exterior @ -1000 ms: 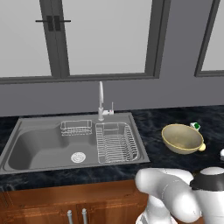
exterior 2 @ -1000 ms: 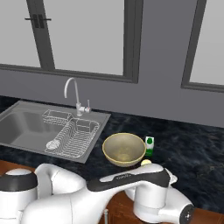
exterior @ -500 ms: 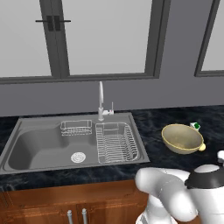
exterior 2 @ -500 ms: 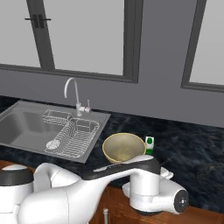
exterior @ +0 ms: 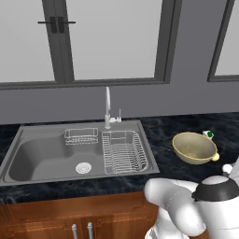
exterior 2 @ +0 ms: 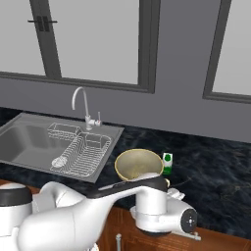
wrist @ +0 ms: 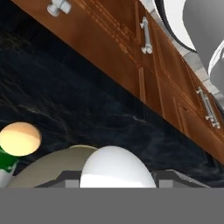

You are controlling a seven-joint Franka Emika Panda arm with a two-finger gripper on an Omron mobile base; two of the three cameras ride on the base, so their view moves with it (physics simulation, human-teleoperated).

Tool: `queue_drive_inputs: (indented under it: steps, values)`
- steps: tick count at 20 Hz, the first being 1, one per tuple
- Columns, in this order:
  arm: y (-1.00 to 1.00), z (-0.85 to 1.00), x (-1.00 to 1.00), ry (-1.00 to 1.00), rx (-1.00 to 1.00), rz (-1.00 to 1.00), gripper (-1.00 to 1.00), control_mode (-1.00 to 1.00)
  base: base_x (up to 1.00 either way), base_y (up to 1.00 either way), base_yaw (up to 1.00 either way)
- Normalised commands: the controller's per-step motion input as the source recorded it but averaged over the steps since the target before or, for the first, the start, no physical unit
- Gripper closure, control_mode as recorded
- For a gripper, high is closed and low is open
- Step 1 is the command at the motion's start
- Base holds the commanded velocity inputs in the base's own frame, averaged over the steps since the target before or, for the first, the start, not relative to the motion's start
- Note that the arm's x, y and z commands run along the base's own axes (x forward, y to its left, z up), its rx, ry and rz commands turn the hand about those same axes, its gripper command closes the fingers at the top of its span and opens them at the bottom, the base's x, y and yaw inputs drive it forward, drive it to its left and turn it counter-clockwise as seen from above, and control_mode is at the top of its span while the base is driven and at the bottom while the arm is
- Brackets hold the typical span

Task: Gather the eggs and milk located in the vicinity of the sink area and place them right next to the bowl.

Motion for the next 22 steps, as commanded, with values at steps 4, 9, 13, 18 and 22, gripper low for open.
queue_drive_inputs:
  steps: [4,9,13,18,22]
  values:
    - [0.03,-0.1,0.27,0.0,0.0,0.0,1.0,-1.0,0.0,0.0,0.0]
    - [-0.02,0.0,0.24,0.01,0.0,0.0,1.0,-1.0,0.0,0.0,0.0]
    - [-0.13,0.0,0.13,0.01,0.0,0.0,1.0,-1.0,0.0,0.0,0.0]
    - [-0.16,-0.04,0.06,0.0,0.0,0.0,1.0,-1.0,0.0,0.0,0.0]
    - [-0.09,-0.09,0.06,0.0,0.0,0.0,1.0,-1.0,0.0,0.0,0.0]
